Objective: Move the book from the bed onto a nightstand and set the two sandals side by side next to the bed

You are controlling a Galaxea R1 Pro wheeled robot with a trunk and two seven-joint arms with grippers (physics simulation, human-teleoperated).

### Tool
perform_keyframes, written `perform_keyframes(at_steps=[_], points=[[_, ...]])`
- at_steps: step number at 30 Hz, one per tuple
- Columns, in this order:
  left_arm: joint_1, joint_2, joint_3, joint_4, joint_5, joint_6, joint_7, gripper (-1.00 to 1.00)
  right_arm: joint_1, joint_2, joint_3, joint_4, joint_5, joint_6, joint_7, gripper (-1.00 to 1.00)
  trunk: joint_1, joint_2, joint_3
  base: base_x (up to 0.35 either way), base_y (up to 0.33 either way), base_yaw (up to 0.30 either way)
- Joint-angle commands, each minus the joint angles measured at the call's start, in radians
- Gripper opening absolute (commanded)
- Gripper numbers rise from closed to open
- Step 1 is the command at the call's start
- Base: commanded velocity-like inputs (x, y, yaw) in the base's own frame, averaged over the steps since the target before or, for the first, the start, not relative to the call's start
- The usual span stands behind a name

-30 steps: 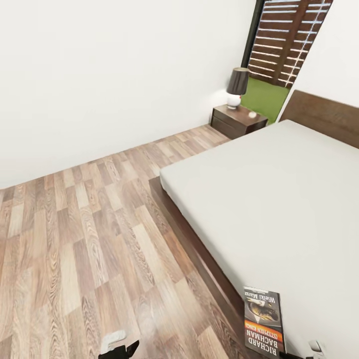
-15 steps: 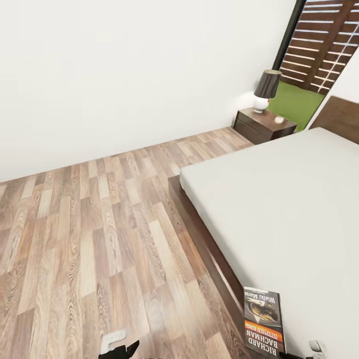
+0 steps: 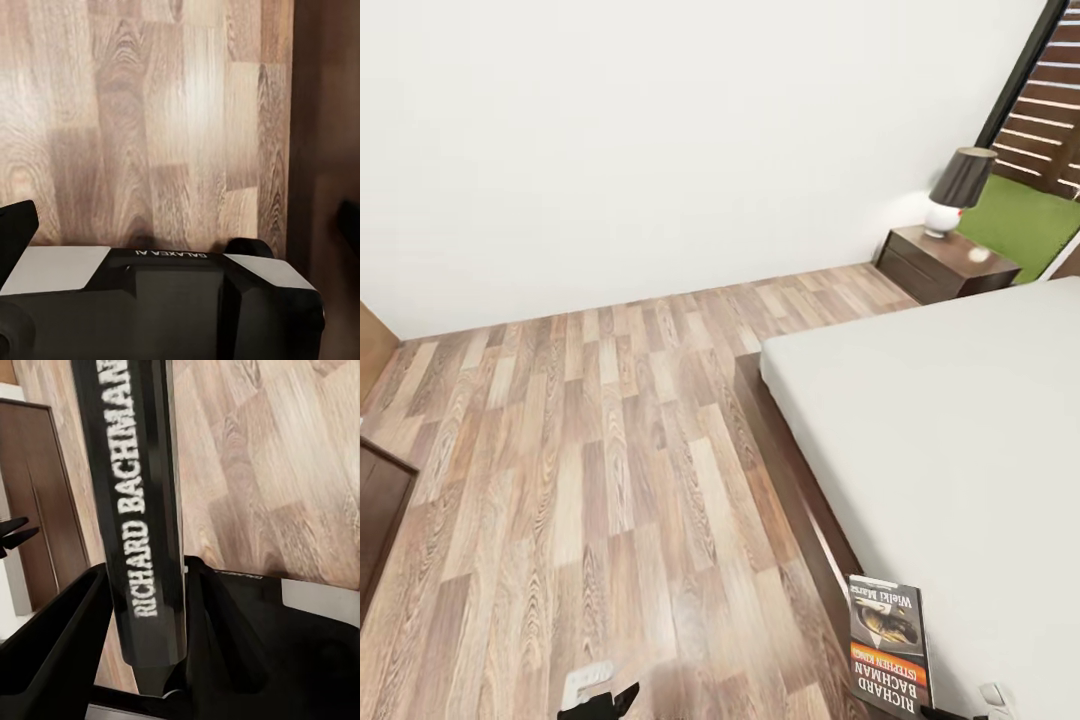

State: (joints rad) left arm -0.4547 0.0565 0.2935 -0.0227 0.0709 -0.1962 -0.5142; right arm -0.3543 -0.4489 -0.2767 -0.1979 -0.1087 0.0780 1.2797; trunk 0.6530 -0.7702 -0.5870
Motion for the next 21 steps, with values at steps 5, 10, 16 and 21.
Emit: perform_keyframes(at_steps=[5, 10, 16, 21], points=[[-0.001, 0.000, -0.002, 0.002, 0.007, -0.002, -0.004, 1.00, 0.000, -0.001, 0.004, 0.000, -0.011, 0.008, 0.003, -1.00, 0.000, -0.001, -0.001, 0.000, 0.000, 0.287], [-0.001, 0.000, -0.002, 0.002, 0.007, -0.002, -0.004, 1.00, 0.000, -0.001, 0.003, 0.000, -0.011, 0.008, 0.003, -1.00, 0.000, -0.001, -0.001, 0.000, 0.000, 0.287], [-0.001, 0.000, -0.002, 0.002, 0.007, -0.002, -0.004, 1.00, 0.000, -0.001, 0.003, 0.000, -0.011, 0.008, 0.004, -1.00, 0.000, -0.001, -0.001, 0.000, 0.000, 0.287], [-0.001, 0.000, -0.002, 0.002, 0.007, -0.002, -0.004, 1.00, 0.000, -0.001, 0.004, 0.000, -0.011, 0.008, 0.003, -1.00, 0.000, -0.001, -0.001, 0.000, 0.000, 0.287]])
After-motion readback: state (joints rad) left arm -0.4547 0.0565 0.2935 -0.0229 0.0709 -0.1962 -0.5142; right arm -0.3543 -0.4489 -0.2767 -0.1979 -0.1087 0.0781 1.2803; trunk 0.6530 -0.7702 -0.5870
